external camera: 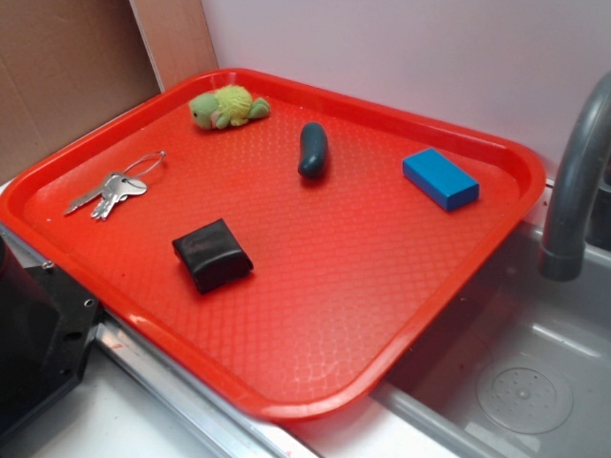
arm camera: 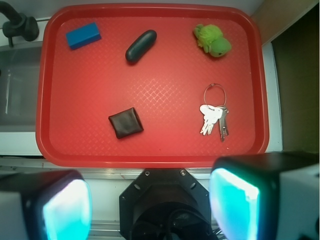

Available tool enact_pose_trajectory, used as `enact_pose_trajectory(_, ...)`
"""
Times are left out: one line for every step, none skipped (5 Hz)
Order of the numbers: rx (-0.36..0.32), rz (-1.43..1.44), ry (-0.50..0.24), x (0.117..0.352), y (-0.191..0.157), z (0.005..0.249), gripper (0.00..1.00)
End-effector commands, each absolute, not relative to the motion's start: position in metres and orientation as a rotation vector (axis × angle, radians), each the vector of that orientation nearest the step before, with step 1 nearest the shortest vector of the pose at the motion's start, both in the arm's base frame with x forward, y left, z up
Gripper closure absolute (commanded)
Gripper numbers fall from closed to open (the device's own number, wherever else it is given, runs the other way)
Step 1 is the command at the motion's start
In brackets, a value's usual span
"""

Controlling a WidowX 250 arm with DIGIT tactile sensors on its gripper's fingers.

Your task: Grab the plastic pickle.

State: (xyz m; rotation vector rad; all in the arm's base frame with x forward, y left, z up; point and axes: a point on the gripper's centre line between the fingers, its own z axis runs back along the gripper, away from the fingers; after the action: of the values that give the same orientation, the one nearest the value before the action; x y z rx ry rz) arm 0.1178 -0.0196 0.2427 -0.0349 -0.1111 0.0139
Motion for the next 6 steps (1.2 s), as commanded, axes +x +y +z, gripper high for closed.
enact_pose_trajectory(-0.035, 0.014, -0.111, 0.118, -0.02, 0.243, 0.0)
enact_pose_trajectory(0.034, 0.07, -0.105, 0.168, -0.021, 0.238, 0.0)
enact_pose_trajectory(0.051, 0.124, -0.089, 0.209, -0.012, 0.231, 0.0)
enact_pose_trajectory(0.091, 0.236, -0.001, 0.247, -0.003, 0.213, 0.0)
enact_pose_trajectory(0.166, 0.347, 0.048, 0.253, -0.024, 0.197, 0.0)
enact_pose_trajectory(0.139, 0.496, 0.051, 0.255, -0.05, 0.19, 0.0)
